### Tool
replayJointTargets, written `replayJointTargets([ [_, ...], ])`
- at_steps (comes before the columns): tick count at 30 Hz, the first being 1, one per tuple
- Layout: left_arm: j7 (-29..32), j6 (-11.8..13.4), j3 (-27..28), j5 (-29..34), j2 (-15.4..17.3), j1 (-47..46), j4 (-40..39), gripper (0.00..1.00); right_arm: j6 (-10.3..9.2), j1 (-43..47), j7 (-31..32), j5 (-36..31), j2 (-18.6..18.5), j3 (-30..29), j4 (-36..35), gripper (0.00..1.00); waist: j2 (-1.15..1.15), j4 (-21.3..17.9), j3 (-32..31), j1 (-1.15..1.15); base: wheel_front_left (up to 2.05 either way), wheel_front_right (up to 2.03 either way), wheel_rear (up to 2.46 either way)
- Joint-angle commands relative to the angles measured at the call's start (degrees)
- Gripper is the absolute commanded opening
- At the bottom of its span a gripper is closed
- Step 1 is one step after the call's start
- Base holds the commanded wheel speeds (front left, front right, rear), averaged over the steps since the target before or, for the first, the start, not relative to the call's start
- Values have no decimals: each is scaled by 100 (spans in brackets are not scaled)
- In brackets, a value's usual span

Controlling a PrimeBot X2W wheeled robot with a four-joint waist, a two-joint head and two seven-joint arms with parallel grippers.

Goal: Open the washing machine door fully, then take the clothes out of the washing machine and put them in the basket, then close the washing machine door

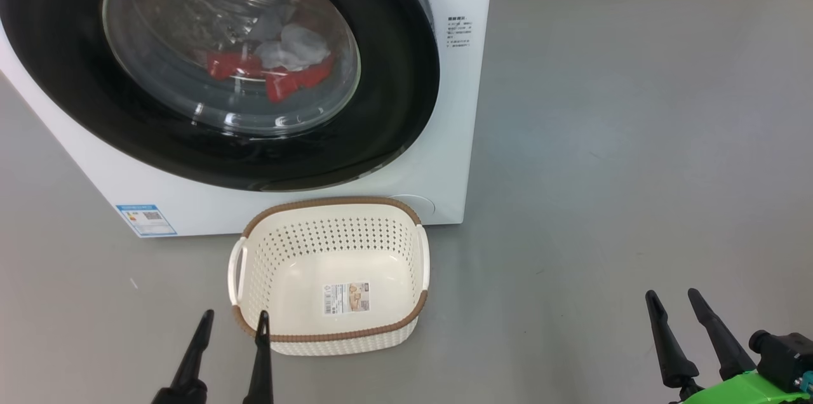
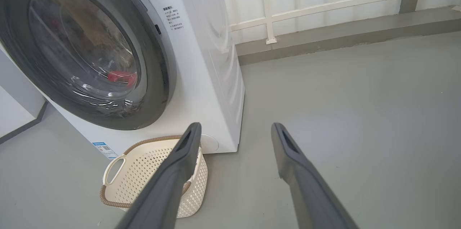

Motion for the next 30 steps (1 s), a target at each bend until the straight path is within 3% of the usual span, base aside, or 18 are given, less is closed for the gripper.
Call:
replayJointTargets([
  [1, -69, -48, 234, 46, 19, -37, -90, 100, 2, -47, -78, -104, -77, 84, -158, 100, 0, -2, -1, 0, 0, 0, 0],
  [18, -69, -163, 309, 44, -14, -108, -1, 100, 2, -123, -78, -95, -23, 58, -238, 100, 0, 25, 59, 0, 0, 0, 0],
  [19, -69, -167, 301, 53, -14, -117, -5, 100, 2, -163, -78, -63, -14, 69, -256, 82, 0, 26, 74, 0, 0, 0, 0],
  [20, -69, -172, 285, 69, -15, -129, -8, 100, 2, -212, -78, -29, -6, 83, -276, 41, 0, 27, 96, 0, 0, 0, 0],
  [21, -69, -169, 268, 76, -15, -142, -12, 100, 2, -272, -78, 0, 4, 85, -298, 13, 0, 27, 118, 0, 0, 0, 0],
  [22, -69, -162, 250, 73, -15, -157, -20, 100, 2, -341, -78, 33, 19, 84, -325, 0, 0, 30, 149, 0, 0, 0, 0],
  [30, -69, -108, 84, -3, -16, -359, -45, 100, 2, -1138, -78, 471, 137, 110, -512, 0, 0, 182, 395, 0, 0, 0, 0],
])
